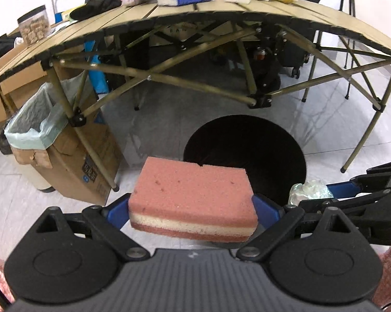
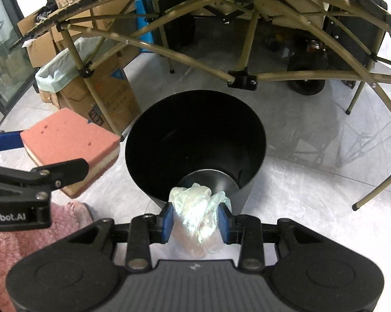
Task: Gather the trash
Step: 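Open the right gripper to drop the clear plastic bag into the bin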
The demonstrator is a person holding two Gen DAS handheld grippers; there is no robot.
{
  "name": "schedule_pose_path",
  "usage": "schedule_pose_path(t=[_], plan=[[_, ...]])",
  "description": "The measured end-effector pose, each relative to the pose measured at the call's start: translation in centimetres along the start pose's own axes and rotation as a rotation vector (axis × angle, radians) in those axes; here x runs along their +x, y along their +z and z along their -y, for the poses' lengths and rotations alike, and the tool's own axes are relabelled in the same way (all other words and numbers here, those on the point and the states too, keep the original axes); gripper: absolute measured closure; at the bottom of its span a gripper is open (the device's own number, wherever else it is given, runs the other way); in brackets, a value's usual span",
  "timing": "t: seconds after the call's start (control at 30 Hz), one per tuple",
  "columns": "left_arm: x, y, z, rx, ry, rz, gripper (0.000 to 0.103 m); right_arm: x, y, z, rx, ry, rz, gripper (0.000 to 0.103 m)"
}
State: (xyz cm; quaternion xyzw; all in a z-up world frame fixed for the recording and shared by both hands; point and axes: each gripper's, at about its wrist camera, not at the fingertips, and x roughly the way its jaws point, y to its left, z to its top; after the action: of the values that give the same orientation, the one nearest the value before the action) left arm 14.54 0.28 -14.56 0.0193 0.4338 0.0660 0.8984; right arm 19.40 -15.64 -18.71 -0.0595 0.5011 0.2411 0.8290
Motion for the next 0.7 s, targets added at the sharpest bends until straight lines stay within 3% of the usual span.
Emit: schedule_pose_path(t=[0.57, 0.7], plan=[[2.0, 0.3, -2.4, -0.069, 0.032, -0.017, 0.006, 3.1, 4.9, -0.9, -0.025, -0.043, 0.080, 0.068], [2.2, 0.3, -2.4, -0.071, 0.030, -0.017, 0.006, 4.0, 5.3, -0.4, -0.023, -0.042, 0.077, 0.062]])
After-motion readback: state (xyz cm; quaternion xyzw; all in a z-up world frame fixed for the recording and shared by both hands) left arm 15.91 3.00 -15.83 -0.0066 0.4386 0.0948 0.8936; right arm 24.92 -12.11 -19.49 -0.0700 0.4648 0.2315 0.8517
